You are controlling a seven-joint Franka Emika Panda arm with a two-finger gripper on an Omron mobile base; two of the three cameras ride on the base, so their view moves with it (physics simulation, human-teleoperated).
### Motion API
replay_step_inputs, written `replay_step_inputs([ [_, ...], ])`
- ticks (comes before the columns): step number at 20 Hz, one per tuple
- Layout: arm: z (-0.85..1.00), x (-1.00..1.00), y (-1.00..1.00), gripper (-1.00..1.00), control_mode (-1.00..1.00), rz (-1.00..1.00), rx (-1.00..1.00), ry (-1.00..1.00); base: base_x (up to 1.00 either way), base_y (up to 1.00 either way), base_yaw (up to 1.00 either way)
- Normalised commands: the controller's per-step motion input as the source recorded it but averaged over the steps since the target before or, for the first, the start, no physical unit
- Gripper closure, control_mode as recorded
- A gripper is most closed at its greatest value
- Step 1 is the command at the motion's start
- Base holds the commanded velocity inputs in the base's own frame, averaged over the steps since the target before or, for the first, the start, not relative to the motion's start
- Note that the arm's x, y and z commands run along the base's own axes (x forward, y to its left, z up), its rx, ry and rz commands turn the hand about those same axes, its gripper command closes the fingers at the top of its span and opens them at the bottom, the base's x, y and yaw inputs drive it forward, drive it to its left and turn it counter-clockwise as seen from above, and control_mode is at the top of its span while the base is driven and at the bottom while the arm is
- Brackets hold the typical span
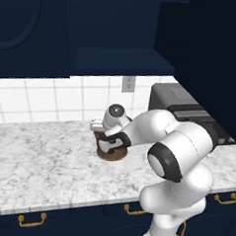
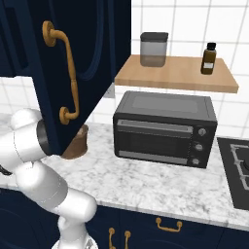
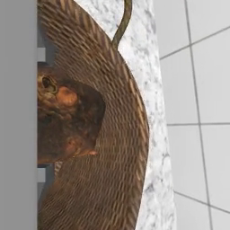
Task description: Open the cabinet, pick up the bread from the cabinet and place it in the basket. Then move the basket to the dining counter.
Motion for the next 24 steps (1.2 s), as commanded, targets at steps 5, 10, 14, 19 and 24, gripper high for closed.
replay_step_inputs([
  [5,-0.17,0.23,0.0,1.0,-1.0,0.0,0.0,0.02,0.0,0.0,0.0],
  [10,-0.03,-0.03,0.0,-1.0,-1.0,0.0,0.0,0.0,0.0,0.0,0.0],
  [14,0.0,-0.08,0.0,-1.0,-1.0,0.0,0.0,0.0,0.0,0.0,0.0],
  [19,0.11,-0.13,-0.19,-1.0,-1.0,0.0,0.0,0.0,0.0,0.0,0.0],
  [24,0.41,-0.39,-0.23,-1.0,-1.0,0.0,0.0,0.0,0.0,0.0,0.0],
])
